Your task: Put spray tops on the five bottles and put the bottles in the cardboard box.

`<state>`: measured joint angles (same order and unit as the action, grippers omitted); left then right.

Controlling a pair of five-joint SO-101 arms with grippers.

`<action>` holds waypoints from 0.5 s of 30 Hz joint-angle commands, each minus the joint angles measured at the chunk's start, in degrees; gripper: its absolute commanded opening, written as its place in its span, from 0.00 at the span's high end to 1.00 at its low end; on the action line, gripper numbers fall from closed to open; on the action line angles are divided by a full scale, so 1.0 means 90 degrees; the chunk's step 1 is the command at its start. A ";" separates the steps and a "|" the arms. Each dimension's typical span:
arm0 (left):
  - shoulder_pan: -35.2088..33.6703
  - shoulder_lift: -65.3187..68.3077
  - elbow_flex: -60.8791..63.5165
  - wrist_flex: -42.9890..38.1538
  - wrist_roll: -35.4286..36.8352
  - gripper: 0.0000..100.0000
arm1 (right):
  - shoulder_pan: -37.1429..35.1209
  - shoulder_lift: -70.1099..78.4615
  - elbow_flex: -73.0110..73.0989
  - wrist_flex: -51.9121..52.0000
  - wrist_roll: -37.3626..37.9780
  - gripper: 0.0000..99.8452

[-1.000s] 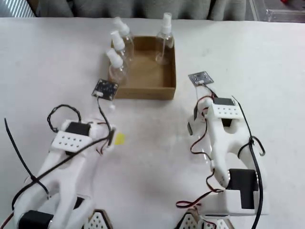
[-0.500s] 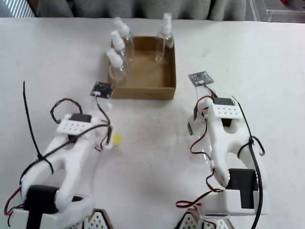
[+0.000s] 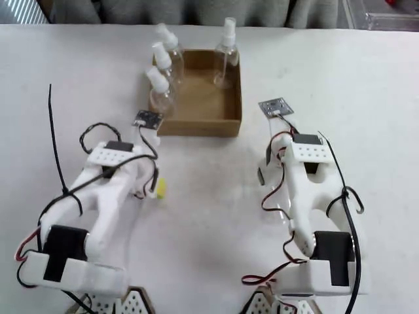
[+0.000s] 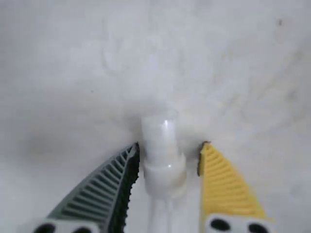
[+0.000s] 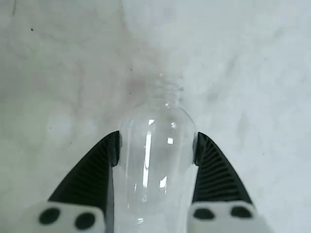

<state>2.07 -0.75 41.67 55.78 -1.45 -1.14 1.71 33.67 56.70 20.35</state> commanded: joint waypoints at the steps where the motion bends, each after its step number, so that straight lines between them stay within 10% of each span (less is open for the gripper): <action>1: -0.0054 0.0073 -0.0391 0.0205 0.0010 0.99 | 0.0103 0.0151 0.0098 -0.0142 0.0020 0.98; 15: -0.0640 -0.0239 -0.0332 0.0166 0.0000 0.98 | 0.0103 -0.0015 -0.0195 -0.0054 0.0020 0.98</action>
<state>0.75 -0.22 40.53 56.92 -1.45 -1.05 1.71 34.02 56.70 20.35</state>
